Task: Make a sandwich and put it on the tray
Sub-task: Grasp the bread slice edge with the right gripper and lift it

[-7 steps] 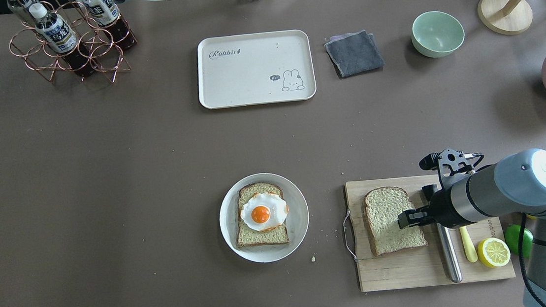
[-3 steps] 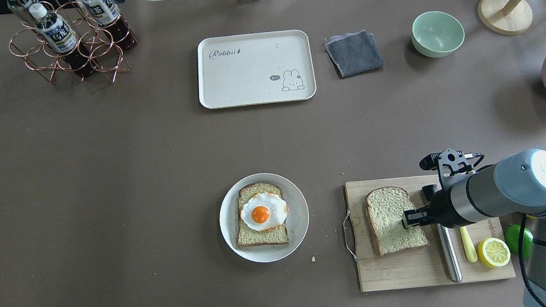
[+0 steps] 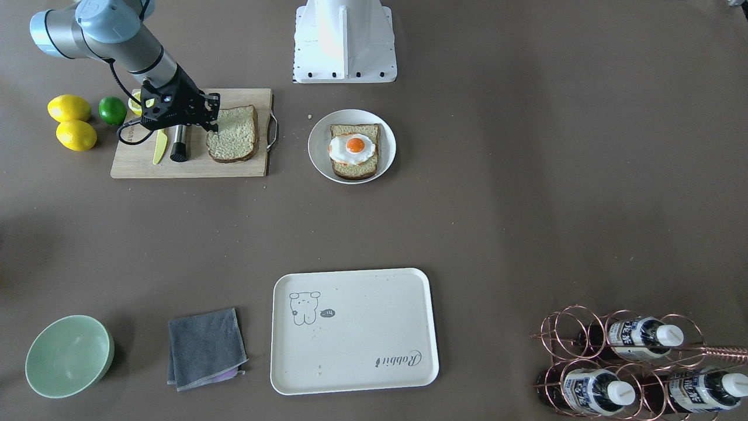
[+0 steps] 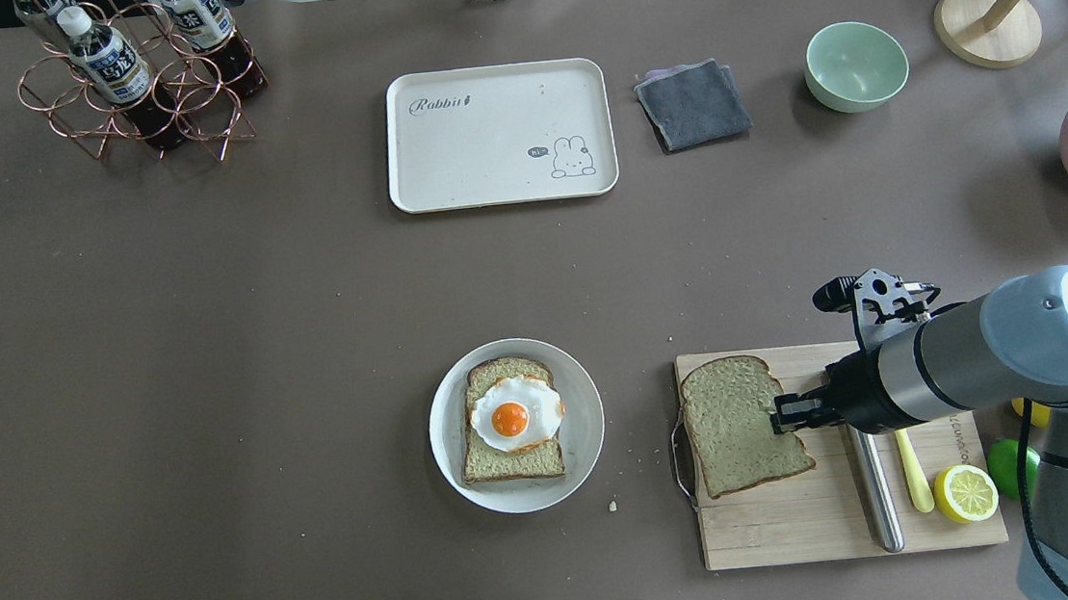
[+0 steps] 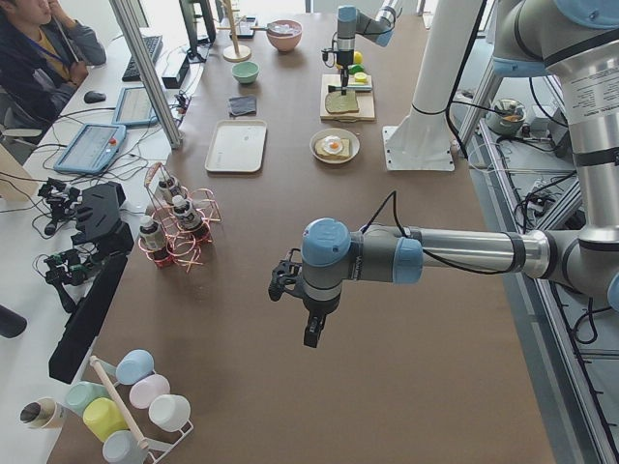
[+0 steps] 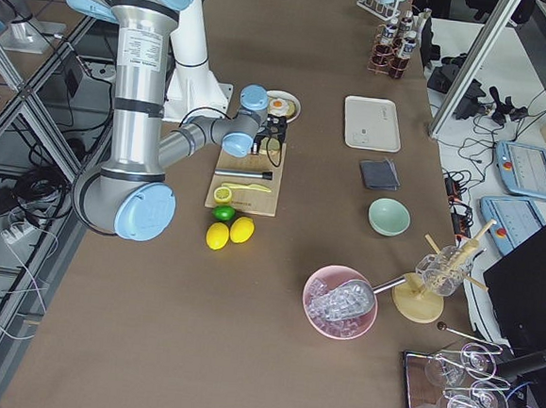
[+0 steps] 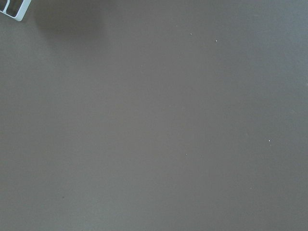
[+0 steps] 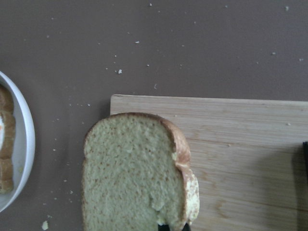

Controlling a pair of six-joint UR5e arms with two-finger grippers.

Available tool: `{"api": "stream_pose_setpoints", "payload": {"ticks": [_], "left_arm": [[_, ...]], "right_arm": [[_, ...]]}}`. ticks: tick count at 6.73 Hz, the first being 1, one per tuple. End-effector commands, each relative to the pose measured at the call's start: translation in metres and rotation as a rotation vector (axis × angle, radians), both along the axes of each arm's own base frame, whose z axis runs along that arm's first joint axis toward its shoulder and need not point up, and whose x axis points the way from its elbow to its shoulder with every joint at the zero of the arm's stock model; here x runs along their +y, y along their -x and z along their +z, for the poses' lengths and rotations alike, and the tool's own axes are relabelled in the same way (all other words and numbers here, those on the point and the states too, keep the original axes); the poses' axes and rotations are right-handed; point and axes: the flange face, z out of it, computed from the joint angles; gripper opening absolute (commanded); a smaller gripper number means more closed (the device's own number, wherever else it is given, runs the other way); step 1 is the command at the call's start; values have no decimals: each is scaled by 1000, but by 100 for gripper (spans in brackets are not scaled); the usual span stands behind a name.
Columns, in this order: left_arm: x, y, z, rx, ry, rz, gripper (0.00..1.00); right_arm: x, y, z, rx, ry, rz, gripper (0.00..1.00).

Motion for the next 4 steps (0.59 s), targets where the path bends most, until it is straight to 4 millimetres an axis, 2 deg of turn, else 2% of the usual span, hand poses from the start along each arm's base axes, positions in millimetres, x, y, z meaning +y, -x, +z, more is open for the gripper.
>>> {"api": "stream_pose_setpoints", "payload": {"ticks": [1, 3, 4], "left_arm": [[0, 0, 2, -1, 5, 0, 98], [1, 0, 4, 1, 9, 0, 98], [0, 0, 4, 1, 8, 0, 98]], "right_arm": [[-13, 11, -47, -89, 23, 34, 0], [-21, 38, -82, -145, 70, 60, 0], [-22, 59, -102, -173, 97, 61, 0]]}}
